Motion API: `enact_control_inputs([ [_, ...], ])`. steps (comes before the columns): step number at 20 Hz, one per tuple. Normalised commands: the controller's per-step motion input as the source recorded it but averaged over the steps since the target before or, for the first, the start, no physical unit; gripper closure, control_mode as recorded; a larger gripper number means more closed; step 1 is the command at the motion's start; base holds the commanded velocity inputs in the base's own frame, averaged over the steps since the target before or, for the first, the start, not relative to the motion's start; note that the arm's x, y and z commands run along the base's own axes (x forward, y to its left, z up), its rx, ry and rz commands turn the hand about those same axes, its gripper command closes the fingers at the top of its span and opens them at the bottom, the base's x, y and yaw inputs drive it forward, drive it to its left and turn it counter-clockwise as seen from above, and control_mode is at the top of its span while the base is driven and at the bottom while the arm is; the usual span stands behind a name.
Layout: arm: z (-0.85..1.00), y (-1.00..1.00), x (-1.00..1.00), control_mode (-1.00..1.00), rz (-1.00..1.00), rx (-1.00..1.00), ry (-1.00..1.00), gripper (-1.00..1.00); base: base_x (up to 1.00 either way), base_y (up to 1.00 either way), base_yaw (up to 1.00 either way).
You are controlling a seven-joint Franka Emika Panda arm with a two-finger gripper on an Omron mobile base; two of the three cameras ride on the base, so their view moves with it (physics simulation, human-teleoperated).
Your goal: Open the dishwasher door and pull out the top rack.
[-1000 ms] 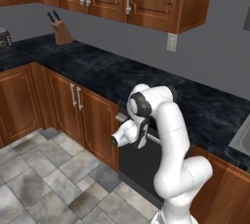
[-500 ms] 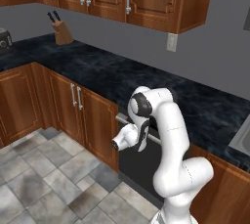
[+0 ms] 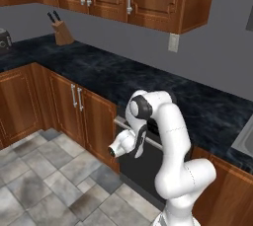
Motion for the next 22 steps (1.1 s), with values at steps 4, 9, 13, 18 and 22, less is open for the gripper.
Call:
enact_control_inputs([
  [4,0.0,1.0,-0.38,-1.0,0.0,0.1,0.15,1.0,0.0,0.0,0.0],
  [9,0.0,1.0,-0.42,-1.0,0.0,0.06,0.12,1.0,0.0,0.0,0.0],
  [13,-0.16,1.0,-0.48,-1.0,0.0,0.01,0.06,1.0,0.0,0.0,0.0],
  [18,-0.32,0.84,-0.36,-1.0,0.0,0.0,0.02,1.0,0.0,0.0,0.0],
  [22,-0.41,0.72,-0.23,-1.0,0.0,0.0,0.02,1.0,0.0,0.0,0.0],
])
